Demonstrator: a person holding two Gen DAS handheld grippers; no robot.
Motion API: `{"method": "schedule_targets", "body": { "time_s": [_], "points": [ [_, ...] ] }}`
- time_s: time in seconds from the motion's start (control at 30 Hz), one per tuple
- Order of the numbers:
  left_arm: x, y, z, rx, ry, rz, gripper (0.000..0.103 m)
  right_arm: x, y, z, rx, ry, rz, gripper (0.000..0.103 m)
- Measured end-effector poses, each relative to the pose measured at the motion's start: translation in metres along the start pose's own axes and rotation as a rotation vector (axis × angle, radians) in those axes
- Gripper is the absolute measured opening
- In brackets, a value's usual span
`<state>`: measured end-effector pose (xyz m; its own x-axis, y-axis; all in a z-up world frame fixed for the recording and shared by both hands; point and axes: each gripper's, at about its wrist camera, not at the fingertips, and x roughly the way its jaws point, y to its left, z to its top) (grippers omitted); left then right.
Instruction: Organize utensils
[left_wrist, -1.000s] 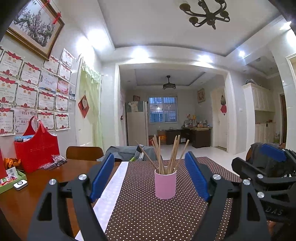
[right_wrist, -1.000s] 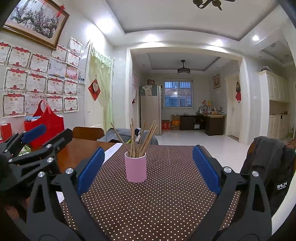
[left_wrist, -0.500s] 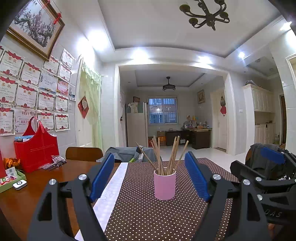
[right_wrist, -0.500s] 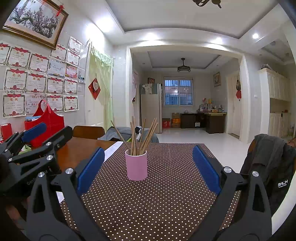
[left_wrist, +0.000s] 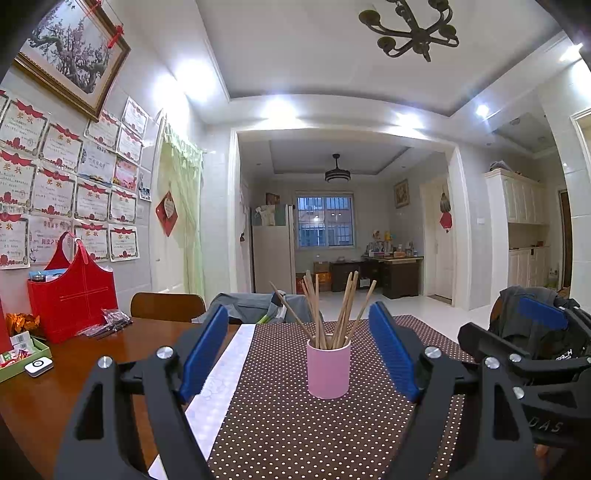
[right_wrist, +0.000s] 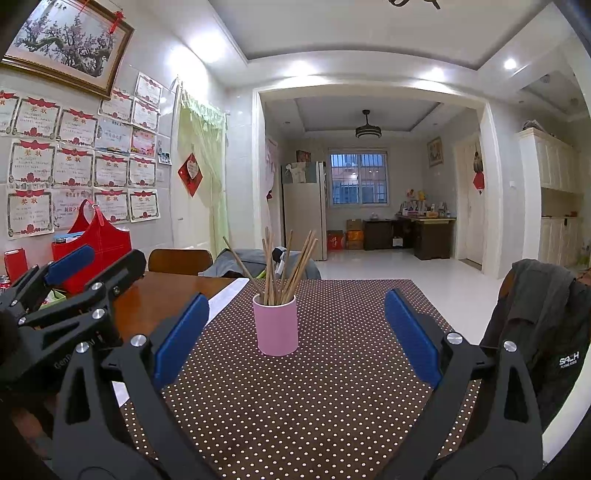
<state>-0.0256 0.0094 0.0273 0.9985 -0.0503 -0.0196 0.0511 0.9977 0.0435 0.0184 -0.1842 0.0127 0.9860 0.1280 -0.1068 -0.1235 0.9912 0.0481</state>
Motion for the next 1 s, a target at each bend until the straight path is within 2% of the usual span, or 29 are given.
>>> {"method": "schedule_targets", "body": {
  "time_s": [1.0],
  "points": [
    [0.0007, -0.0001, 0.0018, 0.003, 0.003, 0.003, 0.077, 0.0036, -0.0015, -0.0028, 0.028, 0.021, 0.018, 0.094]
  ]
}}
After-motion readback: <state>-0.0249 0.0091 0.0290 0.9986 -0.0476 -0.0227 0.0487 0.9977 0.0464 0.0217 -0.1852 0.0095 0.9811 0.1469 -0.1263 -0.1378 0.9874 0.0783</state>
